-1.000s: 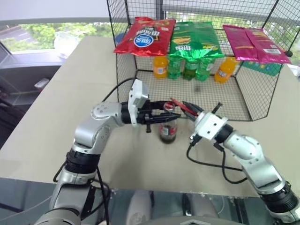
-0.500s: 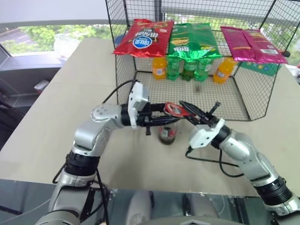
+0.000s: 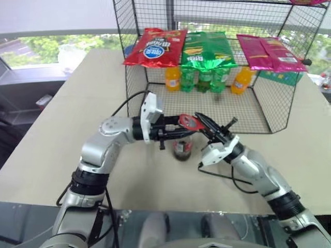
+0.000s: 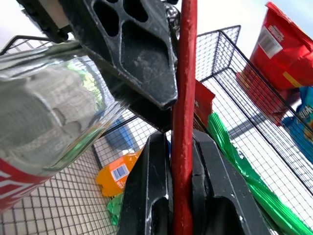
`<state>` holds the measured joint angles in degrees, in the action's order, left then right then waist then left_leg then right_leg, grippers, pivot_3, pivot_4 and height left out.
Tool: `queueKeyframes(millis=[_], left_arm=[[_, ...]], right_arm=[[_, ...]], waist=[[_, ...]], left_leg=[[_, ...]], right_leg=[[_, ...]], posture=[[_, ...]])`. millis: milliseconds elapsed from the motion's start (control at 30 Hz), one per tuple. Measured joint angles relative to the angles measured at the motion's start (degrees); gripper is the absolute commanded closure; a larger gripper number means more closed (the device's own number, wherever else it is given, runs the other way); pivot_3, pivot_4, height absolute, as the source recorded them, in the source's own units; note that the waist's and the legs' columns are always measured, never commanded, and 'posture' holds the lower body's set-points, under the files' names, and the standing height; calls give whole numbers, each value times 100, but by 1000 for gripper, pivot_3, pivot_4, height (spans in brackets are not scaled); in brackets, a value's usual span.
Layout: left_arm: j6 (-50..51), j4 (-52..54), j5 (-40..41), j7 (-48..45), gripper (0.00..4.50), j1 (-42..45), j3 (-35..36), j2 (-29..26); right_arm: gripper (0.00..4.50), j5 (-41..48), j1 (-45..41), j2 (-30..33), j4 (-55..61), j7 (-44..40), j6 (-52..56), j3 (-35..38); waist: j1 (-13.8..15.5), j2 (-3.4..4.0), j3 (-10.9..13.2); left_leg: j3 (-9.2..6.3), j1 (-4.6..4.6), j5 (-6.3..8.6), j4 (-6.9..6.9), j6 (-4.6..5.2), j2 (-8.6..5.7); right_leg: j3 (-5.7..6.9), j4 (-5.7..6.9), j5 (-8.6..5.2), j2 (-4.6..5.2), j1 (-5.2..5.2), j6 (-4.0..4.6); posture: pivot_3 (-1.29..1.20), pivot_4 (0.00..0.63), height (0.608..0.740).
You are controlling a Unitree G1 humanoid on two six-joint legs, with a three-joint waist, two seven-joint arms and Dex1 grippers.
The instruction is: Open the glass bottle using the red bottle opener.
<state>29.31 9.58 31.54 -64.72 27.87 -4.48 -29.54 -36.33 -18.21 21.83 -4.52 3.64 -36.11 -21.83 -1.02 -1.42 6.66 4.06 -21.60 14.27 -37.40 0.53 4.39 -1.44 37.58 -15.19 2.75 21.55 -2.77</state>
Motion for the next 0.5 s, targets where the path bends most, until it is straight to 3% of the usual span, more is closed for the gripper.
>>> queueKeyframes(millis=[333,500], left_arm=[[11,75,-4,19,3234,-93,11,-32],[-30,104,-32,6,3235,-103,2,-24]], right_arm=[[4500,-388,-92,135,-110,334,-180,-8],[4500,-566,-313,540,190,241,-147,17]], waist=[[-9,6,-44],[0,8,-43]], left_leg=[[10,9,0,16,0,1],[12,-2,0,20,0,1]], right_leg=[[-10,-4,-2,1,2,4],[-11,-8,-2,2,14,4]], posture=[[0,150,740],[0,150,740]])
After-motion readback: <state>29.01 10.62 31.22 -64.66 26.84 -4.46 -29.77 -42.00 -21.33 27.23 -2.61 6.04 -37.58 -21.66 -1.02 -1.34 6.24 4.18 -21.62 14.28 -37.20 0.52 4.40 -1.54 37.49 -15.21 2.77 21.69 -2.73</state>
